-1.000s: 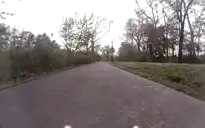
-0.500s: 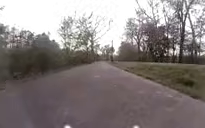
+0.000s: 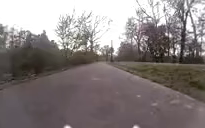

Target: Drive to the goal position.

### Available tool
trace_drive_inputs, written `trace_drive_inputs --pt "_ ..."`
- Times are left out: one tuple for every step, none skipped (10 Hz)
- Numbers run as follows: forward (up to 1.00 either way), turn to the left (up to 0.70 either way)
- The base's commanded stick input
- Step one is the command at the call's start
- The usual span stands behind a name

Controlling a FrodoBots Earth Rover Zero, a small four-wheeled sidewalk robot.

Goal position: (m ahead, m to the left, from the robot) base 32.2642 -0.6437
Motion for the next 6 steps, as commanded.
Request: trace_drive_inputs --pt "1.0 0.0" --pt "1.0 0.0" --pt "1.0 0.39" --pt "1.0 0.02" --pt "1.0 0.0" --pt "1.0 0.0"
